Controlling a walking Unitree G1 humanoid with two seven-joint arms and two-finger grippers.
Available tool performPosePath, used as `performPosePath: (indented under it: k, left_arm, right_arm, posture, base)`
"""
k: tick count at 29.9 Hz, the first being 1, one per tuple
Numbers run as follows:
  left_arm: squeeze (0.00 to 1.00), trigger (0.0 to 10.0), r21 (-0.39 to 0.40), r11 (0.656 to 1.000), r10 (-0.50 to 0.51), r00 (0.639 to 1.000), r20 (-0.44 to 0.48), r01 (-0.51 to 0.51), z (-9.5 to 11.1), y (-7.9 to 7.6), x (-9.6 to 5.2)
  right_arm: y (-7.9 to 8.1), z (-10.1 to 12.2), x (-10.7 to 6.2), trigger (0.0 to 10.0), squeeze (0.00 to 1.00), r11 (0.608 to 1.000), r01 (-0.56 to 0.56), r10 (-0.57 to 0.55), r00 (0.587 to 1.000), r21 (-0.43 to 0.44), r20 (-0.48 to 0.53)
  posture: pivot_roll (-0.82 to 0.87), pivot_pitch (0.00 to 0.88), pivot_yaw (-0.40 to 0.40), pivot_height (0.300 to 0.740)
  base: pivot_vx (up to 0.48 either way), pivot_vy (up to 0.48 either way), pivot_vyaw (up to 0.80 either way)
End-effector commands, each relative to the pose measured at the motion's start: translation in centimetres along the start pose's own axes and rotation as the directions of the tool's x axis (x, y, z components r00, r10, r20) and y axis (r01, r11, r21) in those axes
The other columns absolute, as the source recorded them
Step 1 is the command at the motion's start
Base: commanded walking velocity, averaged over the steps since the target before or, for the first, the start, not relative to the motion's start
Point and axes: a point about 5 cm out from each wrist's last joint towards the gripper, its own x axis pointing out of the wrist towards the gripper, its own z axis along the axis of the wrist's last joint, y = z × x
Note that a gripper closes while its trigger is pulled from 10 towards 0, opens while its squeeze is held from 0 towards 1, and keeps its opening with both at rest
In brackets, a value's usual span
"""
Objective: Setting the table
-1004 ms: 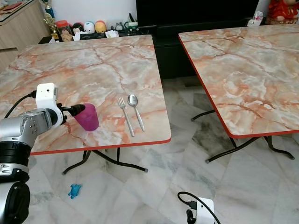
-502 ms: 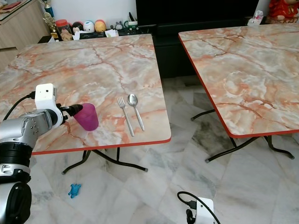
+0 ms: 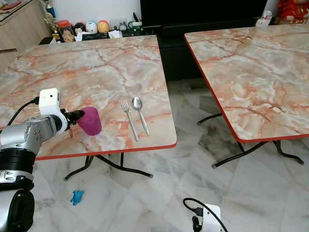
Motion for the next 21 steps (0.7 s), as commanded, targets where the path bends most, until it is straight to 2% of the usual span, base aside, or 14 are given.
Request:
performPosePath:
  k: [1, 3, 21]
  left_arm:
    - [0.00, 4.4, -0.019, 1.000, 0.021, 0.999, -0.026, -0.021, -0.83, 0.66, 0.06]
    - [0.00, 0.0, -0.020, 1.000, 0.021, 1.000, -0.020, -0.021, -0.72, 0.66, 0.06]
    - [0.00, 0.0, -0.019, 1.000, -0.008, 1.000, -0.016, 0.008, -0.54, -0.02, -0.07]
  right_arm:
    - [0.24, -0.08, -0.03, 10.0, 0.00, 1.000, -0.006, 0.006, 1.000, -0.008, 0.000]
    - [0.23, -0.07, -0.02, 10.0, 0.00, 1.000, -0.005, 0.005, 1.000, -0.009, -0.001]
    - [0.26, -0.14, -0.02, 10.0, 0.00, 1.000, -0.004, 0.004, 1.000, 0.003, -0.007]
  posture:
    - [0.03, 0.040, 0.068, 0.740]
    - [0.03, 0.040, 0.068, 0.740]
    - [0.03, 0.042, 0.069, 0.740]
  base:
    - [0.000, 0.000, 0.00]
    - [0.000, 0.000, 0.00]
    - [0.000, 0.000, 0.00]
